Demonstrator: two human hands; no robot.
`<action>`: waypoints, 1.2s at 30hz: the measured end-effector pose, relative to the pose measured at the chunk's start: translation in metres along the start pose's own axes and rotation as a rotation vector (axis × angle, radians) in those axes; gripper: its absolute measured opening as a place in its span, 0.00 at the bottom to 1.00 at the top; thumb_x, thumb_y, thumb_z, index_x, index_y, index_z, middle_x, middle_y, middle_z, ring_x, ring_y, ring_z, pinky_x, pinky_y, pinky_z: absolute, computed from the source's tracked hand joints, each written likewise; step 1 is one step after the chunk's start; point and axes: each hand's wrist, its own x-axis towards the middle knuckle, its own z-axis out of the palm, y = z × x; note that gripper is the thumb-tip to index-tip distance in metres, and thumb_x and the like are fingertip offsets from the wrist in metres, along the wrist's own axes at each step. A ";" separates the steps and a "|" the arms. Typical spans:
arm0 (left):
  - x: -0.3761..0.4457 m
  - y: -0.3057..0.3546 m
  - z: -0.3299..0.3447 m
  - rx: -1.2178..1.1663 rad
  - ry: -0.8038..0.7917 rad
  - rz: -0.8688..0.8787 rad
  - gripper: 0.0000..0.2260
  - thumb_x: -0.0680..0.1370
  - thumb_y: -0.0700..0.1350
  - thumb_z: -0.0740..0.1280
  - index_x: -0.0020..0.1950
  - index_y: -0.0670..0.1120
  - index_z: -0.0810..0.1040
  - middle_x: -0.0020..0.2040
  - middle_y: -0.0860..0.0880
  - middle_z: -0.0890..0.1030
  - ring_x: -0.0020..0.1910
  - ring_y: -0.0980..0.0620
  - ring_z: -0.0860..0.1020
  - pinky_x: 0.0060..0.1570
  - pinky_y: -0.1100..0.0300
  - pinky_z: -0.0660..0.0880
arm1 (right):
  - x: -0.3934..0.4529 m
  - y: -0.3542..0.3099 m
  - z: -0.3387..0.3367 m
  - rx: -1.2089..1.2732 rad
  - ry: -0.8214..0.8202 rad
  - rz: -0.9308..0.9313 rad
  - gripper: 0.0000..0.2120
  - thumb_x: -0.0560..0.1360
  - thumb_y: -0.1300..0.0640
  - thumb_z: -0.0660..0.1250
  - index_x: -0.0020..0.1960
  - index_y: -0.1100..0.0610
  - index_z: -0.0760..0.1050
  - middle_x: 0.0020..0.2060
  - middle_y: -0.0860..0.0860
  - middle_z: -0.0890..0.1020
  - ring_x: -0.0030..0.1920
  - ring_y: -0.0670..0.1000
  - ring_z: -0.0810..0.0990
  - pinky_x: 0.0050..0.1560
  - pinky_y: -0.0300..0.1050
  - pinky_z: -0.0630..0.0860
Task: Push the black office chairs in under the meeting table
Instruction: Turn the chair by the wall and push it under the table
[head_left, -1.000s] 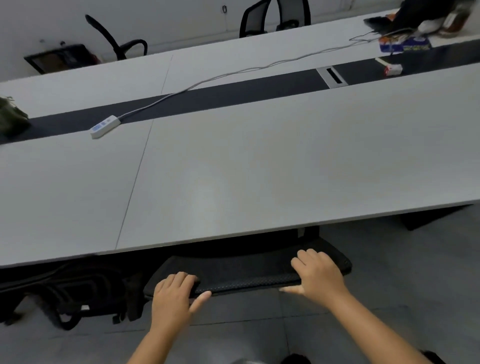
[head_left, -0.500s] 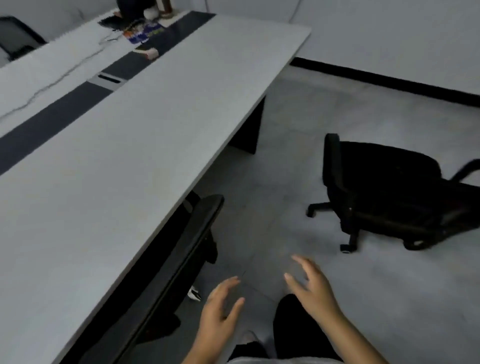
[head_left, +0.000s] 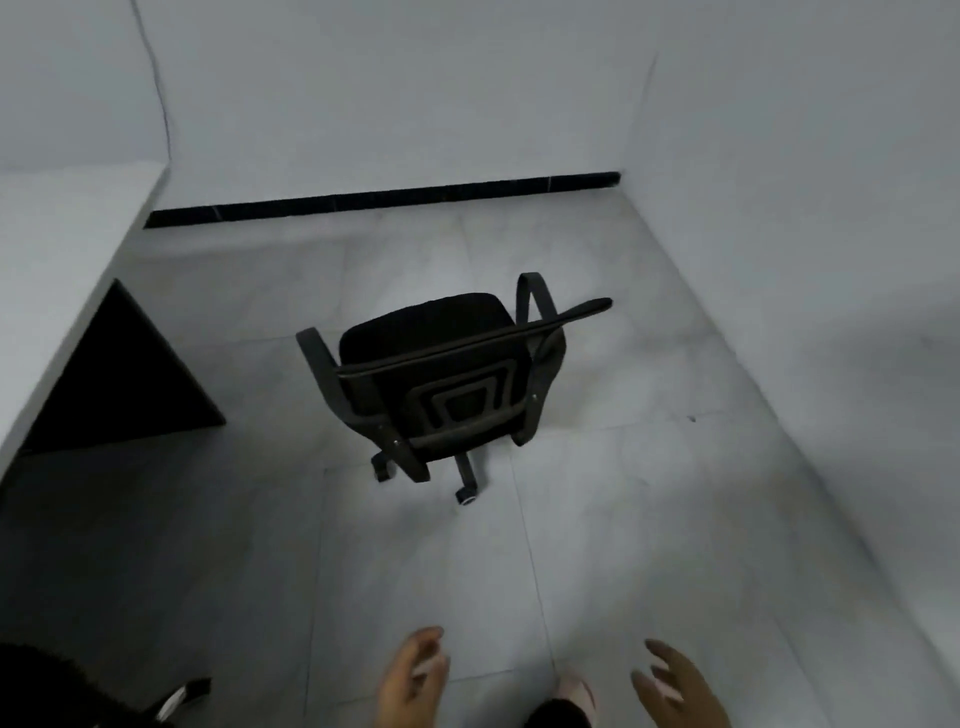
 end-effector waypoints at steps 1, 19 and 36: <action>0.006 0.007 0.013 -0.005 0.011 0.024 0.21 0.69 0.34 0.67 0.33 0.63 0.80 0.40 0.45 0.79 0.35 0.71 0.77 0.34 0.80 0.69 | 0.008 -0.010 -0.009 -0.025 -0.039 -0.061 0.19 0.69 0.61 0.70 0.59 0.55 0.71 0.55 0.54 0.74 0.60 0.58 0.74 0.56 0.47 0.69; 0.111 0.141 0.171 -0.075 0.267 0.095 0.10 0.75 0.33 0.63 0.49 0.48 0.74 0.49 0.50 0.77 0.52 0.51 0.75 0.48 0.65 0.68 | 0.232 -0.141 -0.117 -0.079 -0.156 -0.466 0.15 0.71 0.53 0.67 0.55 0.50 0.68 0.53 0.44 0.74 0.57 0.48 0.73 0.58 0.39 0.69; 0.230 0.224 0.197 0.501 0.803 0.080 0.10 0.70 0.33 0.70 0.51 0.37 0.79 0.52 0.39 0.80 0.54 0.40 0.77 0.54 0.54 0.67 | 0.386 -0.283 -0.021 -0.958 -0.252 -1.655 0.20 0.52 0.38 0.77 0.35 0.51 0.79 0.30 0.46 0.79 0.30 0.46 0.76 0.28 0.36 0.73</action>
